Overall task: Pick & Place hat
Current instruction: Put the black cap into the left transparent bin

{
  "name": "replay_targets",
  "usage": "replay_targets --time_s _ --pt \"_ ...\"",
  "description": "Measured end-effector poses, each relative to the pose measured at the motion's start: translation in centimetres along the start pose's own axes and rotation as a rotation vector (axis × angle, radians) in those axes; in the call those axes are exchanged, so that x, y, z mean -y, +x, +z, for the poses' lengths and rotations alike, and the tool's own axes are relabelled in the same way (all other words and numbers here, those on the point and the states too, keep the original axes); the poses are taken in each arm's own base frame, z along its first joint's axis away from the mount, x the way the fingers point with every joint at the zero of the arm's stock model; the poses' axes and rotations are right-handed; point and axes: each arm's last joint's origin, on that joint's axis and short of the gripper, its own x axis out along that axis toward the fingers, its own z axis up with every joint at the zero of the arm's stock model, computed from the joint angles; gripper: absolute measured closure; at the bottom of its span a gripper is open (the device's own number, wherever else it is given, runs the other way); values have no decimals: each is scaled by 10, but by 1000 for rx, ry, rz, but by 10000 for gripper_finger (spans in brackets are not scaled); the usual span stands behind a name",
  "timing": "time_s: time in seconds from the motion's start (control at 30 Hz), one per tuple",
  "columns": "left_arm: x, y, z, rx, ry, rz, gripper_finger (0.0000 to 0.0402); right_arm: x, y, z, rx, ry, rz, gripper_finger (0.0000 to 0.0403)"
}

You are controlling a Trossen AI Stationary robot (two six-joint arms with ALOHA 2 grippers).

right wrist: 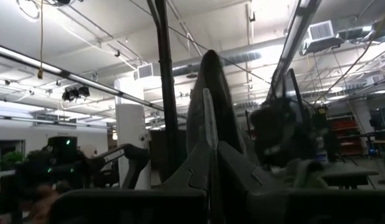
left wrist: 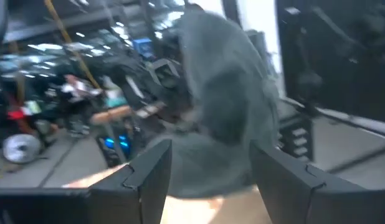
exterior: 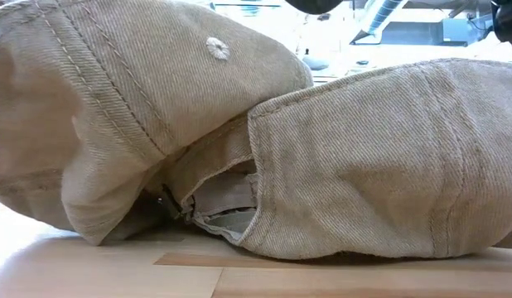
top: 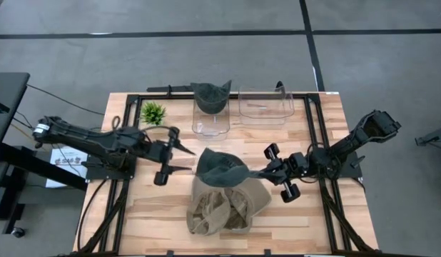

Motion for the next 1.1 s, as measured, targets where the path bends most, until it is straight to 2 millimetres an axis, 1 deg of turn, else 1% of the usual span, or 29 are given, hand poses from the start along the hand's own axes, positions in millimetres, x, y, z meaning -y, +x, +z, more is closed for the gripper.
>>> replay_targets --time_s 0.13,0.27,0.4,0.6,0.73,0.87,1.1 --pt "-3 -11 10 45 19 34 188 0 0 -4 -40 -6 0 397" --pt "-3 -12 11 48 24 36 188 1 0 -7 -71 -10 -6 397" --pt "-1 -4 4 17 10 13 188 4 0 -9 -93 9 -20 397" --pt "5 13 -12 -48 -4 -55 188 10 1 -11 -113 12 -44 397" --pt "8 20 -20 -69 -16 -108 188 11 0 -13 -129 11 -46 397" --pt "11 24 -23 -58 -24 -169 188 11 0 -13 -131 8 -59 397" --pt "13 25 -24 -52 -77 -216 188 11 0 -13 -129 1 -65 397"
